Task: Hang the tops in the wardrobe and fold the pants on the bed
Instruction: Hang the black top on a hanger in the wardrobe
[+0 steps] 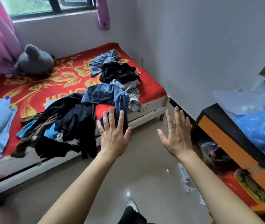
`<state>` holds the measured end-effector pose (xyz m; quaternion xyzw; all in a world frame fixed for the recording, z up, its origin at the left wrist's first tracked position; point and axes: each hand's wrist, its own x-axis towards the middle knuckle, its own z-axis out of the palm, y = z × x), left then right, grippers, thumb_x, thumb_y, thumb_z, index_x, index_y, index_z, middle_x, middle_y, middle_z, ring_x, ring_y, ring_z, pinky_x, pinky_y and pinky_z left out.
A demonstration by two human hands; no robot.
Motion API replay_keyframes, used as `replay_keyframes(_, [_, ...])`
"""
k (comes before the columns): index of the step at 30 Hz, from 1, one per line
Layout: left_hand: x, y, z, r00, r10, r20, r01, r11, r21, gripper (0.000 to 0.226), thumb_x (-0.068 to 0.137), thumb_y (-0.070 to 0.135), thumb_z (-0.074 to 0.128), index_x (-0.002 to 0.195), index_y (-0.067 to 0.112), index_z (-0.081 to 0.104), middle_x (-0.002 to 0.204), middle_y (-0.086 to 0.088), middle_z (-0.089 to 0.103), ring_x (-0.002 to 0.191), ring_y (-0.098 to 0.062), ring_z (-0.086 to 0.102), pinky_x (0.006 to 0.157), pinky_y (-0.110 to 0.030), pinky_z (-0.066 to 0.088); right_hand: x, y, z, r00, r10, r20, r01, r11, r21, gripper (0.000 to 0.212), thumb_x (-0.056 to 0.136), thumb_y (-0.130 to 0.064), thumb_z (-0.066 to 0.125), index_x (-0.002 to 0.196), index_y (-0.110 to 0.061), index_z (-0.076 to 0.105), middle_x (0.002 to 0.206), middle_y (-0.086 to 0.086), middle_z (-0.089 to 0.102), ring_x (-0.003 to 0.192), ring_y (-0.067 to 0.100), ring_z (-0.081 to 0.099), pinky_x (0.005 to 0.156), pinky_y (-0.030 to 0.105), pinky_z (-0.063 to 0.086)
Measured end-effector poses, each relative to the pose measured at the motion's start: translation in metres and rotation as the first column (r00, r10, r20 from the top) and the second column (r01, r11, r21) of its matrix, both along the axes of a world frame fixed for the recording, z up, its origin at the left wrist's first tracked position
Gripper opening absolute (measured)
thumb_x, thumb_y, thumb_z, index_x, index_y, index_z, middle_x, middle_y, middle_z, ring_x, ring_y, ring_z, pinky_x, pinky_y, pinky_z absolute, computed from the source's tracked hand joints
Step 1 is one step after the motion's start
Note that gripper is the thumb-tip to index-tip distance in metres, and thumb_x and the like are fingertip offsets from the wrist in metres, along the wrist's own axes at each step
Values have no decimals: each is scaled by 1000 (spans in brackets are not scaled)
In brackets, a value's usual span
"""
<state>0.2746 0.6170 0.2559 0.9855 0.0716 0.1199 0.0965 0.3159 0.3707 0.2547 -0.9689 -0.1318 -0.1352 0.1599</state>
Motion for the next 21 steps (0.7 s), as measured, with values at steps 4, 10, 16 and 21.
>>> replay_keyframes(4, [59,64,-1,998,40,-50,-38,998,42,76,96,59,34,159,25,7,164,-15,-15,151,-37,-9,115,-67,11,68,63,5,999,39,-30,-39,999,2,87,93,-48,60,161,-19,14,167,17,0,154,36,5,124,54,9])
replay_keyframes(10, [110,139,-27,984,136,-117,-135,991,19,85,92,56,51,159,22,11,163,-18,-14,150,-40,-4,113,-68,16,148,155,-12,983,162,-87,-164,986,-20,89,92,-49,60,160,-18,12,166,16,-4,154,36,4,124,52,7])
replay_keyframes(16, [163,230,-72,945,281,-170,-281,959,19,102,80,49,70,159,22,10,163,-20,-14,150,-41,-2,111,-69,19,236,261,-55,934,317,-165,-330,942,-56,93,87,-48,68,159,-12,21,165,20,10,153,37,13,121,56,19])
replay_keyframes(21, [219,324,-102,845,424,-327,-422,903,79,97,91,54,52,155,26,-16,154,-16,-40,147,-37,-24,116,-64,5,326,374,-92,865,433,-254,-462,885,-60,93,90,-51,60,160,-12,13,166,19,3,154,36,8,123,51,13])
